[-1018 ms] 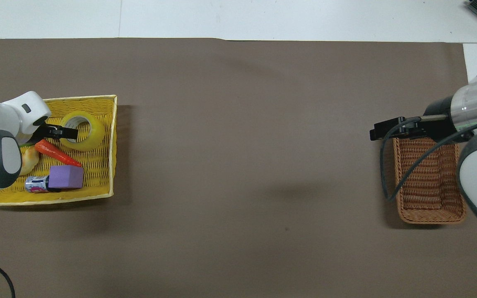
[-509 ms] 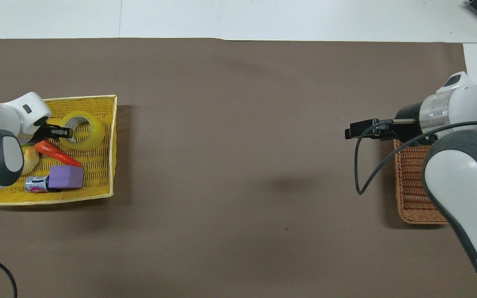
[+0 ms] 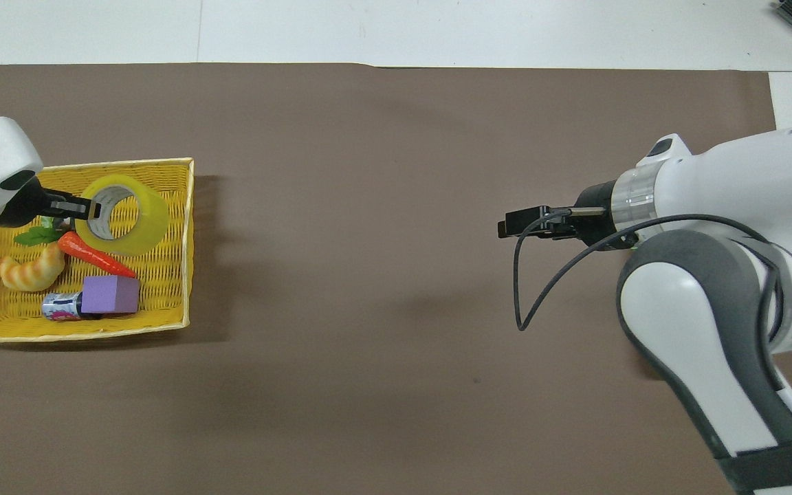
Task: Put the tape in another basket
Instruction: 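Carry the tape toward the right gripper while the right gripper reaches it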
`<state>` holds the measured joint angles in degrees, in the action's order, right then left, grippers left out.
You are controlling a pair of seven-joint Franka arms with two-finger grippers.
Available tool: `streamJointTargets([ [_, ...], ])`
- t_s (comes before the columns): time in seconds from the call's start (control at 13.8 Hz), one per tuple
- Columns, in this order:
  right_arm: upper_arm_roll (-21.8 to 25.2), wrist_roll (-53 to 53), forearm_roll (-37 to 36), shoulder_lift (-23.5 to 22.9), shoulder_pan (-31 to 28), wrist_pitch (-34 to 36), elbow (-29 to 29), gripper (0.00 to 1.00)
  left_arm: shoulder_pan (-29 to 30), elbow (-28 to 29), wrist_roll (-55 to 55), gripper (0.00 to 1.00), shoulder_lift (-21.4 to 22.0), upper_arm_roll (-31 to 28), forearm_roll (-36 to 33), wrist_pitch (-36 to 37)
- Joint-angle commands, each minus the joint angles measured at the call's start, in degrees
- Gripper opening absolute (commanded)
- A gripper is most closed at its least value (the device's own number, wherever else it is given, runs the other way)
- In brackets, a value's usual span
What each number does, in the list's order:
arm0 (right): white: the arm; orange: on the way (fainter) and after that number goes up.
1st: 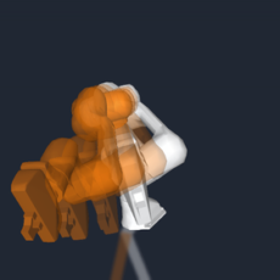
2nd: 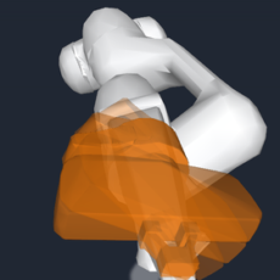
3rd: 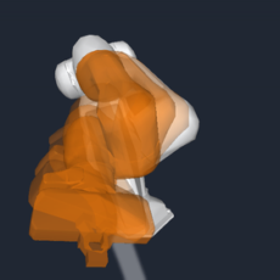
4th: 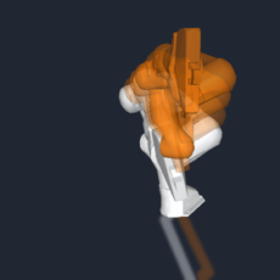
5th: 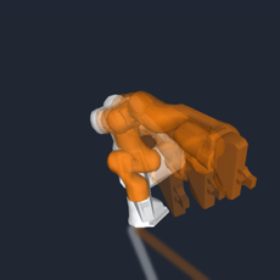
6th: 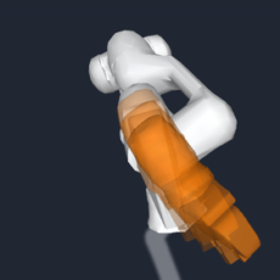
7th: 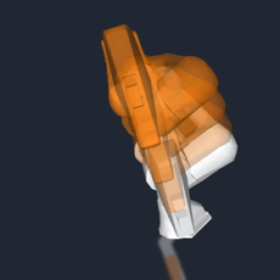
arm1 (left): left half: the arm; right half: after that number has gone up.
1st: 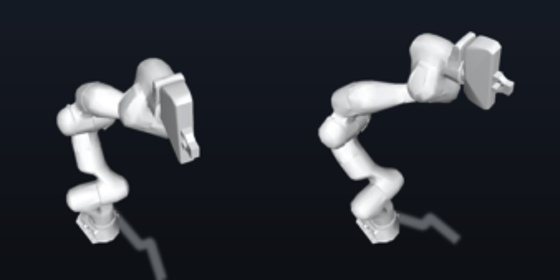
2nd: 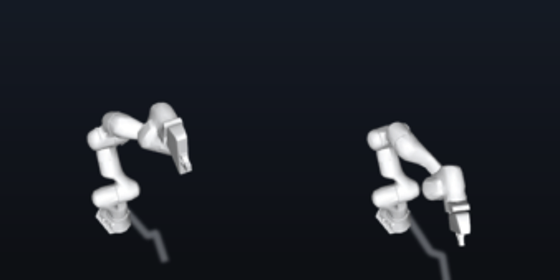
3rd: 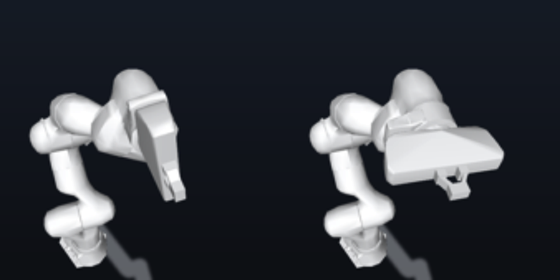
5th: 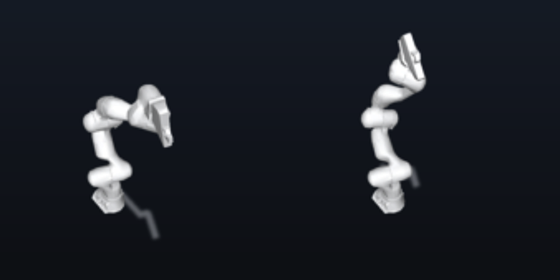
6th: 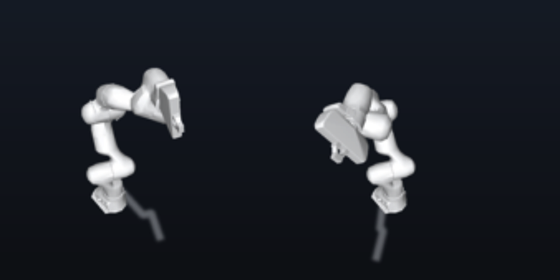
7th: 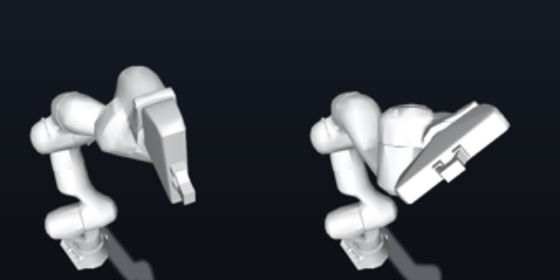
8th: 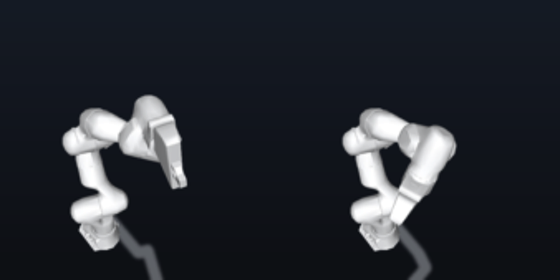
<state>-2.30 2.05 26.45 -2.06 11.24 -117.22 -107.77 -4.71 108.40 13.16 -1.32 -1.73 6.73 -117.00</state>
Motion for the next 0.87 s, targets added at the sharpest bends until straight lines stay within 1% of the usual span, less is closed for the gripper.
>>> streamJointTargets([
  [0.0,0.01,2.17,0.71,-0.40,2.46,-2.13,0.63,1.00,-8.01,1.02,-11.09,0.00,0.70,-0.55,0.66,0.19],
  [0.22,-0.25,0.95,1.67,-0.66,3.43,-5.29,0.72,1.00,-15.05,1.02,-22.27,0.00,0.97,-0.55,0.66,-0.77],
  [0.29,-0.43,-0.36,4.20,-0.92,3.70,-7.04,0.80,1.00,-16.63,1.02,-24.47,0.00,0.97,-0.46,0.66,-0.77],
  [0.44,-0.60,-2.13,10.70,-1.71,5.01,-9.07,0.37,1.00,-18.22,1.37,-26.42,0.00,1.58,-0.38,0.74,-0.86],
  [0.58,-0.60,-6.07,12.22,-3.73,7.03,-12.84,0.19,1.00,-19.89,1.72,-26.78,0.00,1.84,-0.38,1.36,-0.69],
  [0.65,-0.60,-6.87,14.66,-4.35,7.56,-14.86,0.19,1.00,-20.42,1.90,-27.22,0.00,2.19,-0.38,2.49,-0.69],
  [0.8,-0.60,-8.98,17.75,-4.53,9.23,-15.76,0.28,1.00,-22.61,1.90,-30.36,0.00,2.28,-0.38,3.47,-0.68],
])
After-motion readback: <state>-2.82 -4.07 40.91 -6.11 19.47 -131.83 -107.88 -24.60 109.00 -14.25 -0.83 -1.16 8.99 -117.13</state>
